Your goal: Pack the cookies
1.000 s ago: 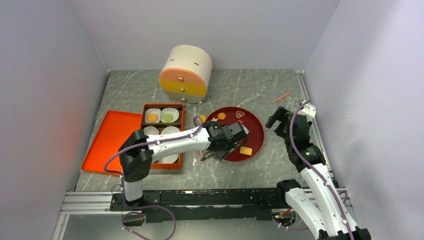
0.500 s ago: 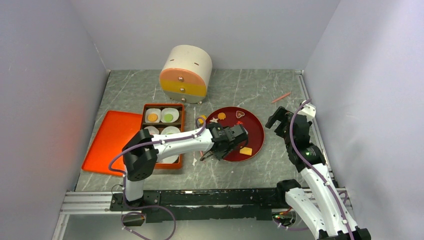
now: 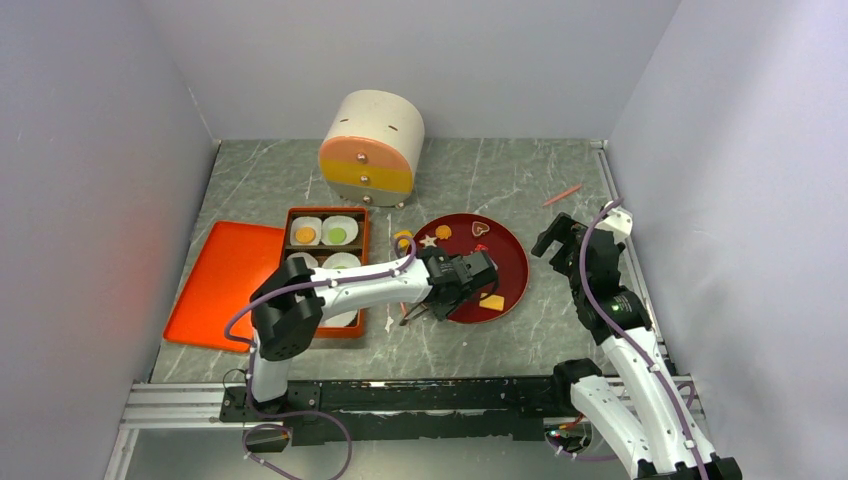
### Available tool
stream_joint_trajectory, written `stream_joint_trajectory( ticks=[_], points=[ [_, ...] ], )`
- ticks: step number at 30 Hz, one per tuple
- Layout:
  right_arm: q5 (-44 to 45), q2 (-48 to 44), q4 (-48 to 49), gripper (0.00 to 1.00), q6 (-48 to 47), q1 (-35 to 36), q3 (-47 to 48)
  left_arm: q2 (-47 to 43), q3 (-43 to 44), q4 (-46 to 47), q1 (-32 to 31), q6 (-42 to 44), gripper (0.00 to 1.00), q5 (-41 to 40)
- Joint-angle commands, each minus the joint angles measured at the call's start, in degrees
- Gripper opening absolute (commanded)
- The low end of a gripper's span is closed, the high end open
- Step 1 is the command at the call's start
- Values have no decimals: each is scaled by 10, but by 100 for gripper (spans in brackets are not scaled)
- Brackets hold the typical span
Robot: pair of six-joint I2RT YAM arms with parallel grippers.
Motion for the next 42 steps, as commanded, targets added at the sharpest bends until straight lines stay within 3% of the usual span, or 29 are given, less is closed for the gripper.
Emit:
stream_joint_trajectory(
  ticks=[1, 8, 32, 42],
  points=[
    [18, -12, 2, 100, 1, 1, 19, 0, 8, 3, -4, 5, 42, -5],
    [19, -11, 2, 100, 1, 1, 20, -42, 11, -29, -3, -18, 30, -24],
    [-22, 39, 50, 100, 16, 0, 21, -280, -121, -198, 5, -260, 21, -58],
    [-36, 57, 75, 100, 27, 0, 13, -370, -171, -255, 62, -301, 21, -64]
  ],
)
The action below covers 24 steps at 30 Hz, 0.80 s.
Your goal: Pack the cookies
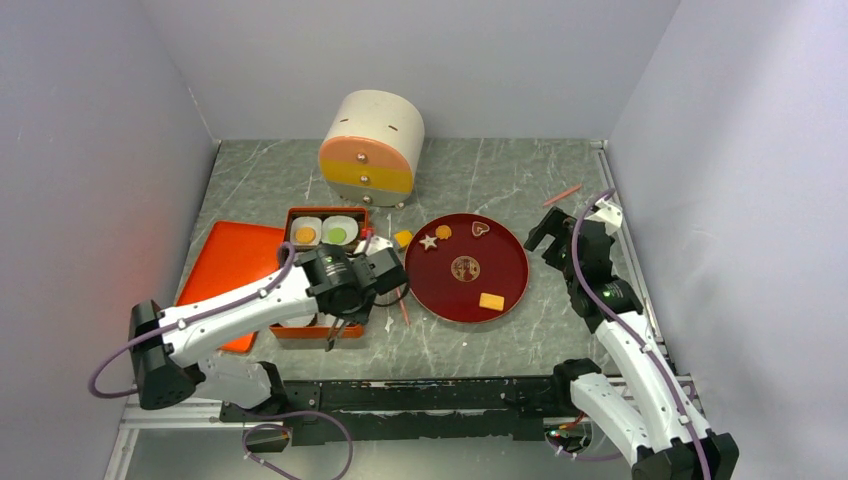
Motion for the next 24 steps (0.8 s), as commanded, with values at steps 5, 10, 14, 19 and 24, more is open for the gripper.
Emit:
stream_joint_trajectory(
  ticks=[5, 10, 14, 19, 24],
  points=[
    [-33, 10, 51, 100, -4, 0, 14, -66, -25, -63, 47, -57, 21, -28],
    [-57, 26, 59, 100, -24, 25, 15, -80, -46, -64, 76, -79, 21, -4],
    [-41, 21, 51, 100, -37, 72, 21, -89, -60, -66, 91, -85, 21, 29],
    [-20, 0, 39, 100, -48, 126, 15, -107, -94, -66, 114, -72, 20, 52],
    [-9, -11, 31, 100, -50, 150, 9, -117, -93, -65, 116, -41, 20, 82]
  ],
)
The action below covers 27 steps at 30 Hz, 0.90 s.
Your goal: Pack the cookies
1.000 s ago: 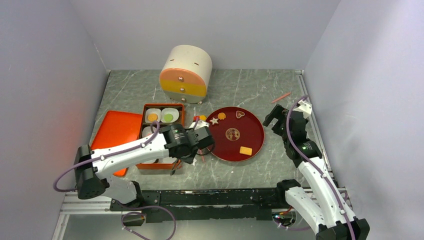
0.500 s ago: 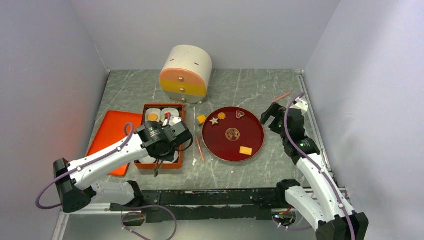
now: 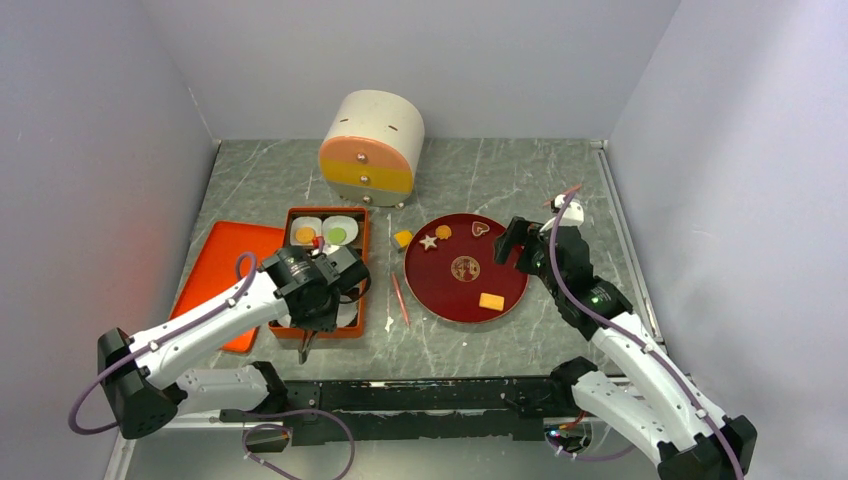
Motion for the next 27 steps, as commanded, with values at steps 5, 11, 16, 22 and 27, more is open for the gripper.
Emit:
stream_joint_trajectory(
  ticks=[5, 11, 16, 22, 27],
  points=[
    [36, -15, 5, 100, -20, 21, 7, -33, 10, -6, 2, 43, 20, 51],
    [43, -16, 2, 100, -21, 21, 5, -42, -11, -6, 2, 69, 24, 91],
    [48, -11, 1, 100, -21, 21, 6, -44, -29, -6, 2, 71, 28, 99],
    [52, -12, -3, 100, -19, 21, 8, -33, -34, -7, 2, 66, 35, 85],
    [56, -13, -8, 100, -17, 21, 8, -29, -25, -6, 2, 69, 44, 73]
  ],
)
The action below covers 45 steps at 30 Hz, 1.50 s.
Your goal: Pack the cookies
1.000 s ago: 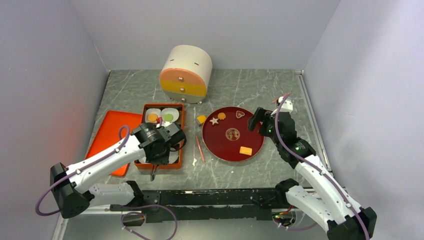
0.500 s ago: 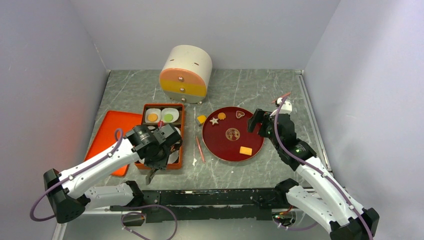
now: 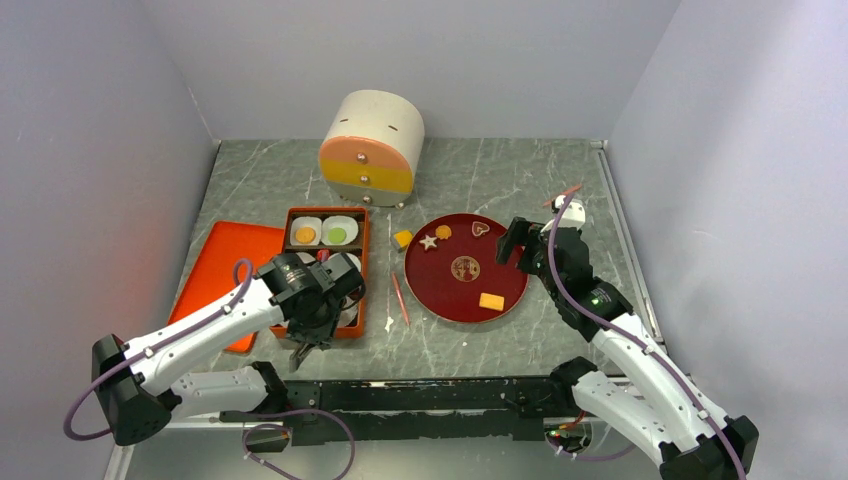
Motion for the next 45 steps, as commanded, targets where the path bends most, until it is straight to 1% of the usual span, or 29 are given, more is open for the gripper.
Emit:
stream_joint_trajectory(
  ticks=[1, 5, 9, 13, 16, 20, 24, 27, 30, 33, 37, 41, 45],
  points=[
    [17, -5, -7, 100, -3, 3, 9, 0, 13, -3, 2, 3, 46, -15],
    [17, -6, -12, 100, -1, 3, 10, -1, 14, -3, 1, 5, 49, -16],
    [5, -7, -11, 100, -5, 3, 11, -6, 21, -4, 2, 6, 50, -19],
    [-4, -4, -12, 100, -10, 3, 14, -10, 34, -4, 2, 8, 49, -23],
    [-20, -2, -10, 100, -13, 3, 15, -13, 43, -2, 2, 7, 47, -24],
    [-78, 1, 3, 100, -28, 3, 14, -18, 67, -3, 2, 1, 44, -42],
    [-139, 23, 17, 100, -25, 4, 11, -21, 100, 1, 2, -16, 41, -82],
    [-166, 44, 30, 100, -15, 11, 6, -21, 106, 35, 2, -15, 40, -94],
    [-176, 64, 43, 100, -8, 24, 3, -19, 95, 93, 2, -10, 39, -89],
    [-175, 89, 54, 100, 0, 50, 6, -13, 81, 153, 2, -3, 39, -86],
    [-150, 126, 69, 100, 13, 107, 16, 14, 82, 221, 11, 21, 40, -99],
    [-104, 170, 86, 100, 29, 180, 31, 44, 84, 279, 47, 67, 40, -83],
    [-70, 224, 110, 100, 46, 248, 57, 67, 91, 325, 99, 109, 40, -67]
  ],
)
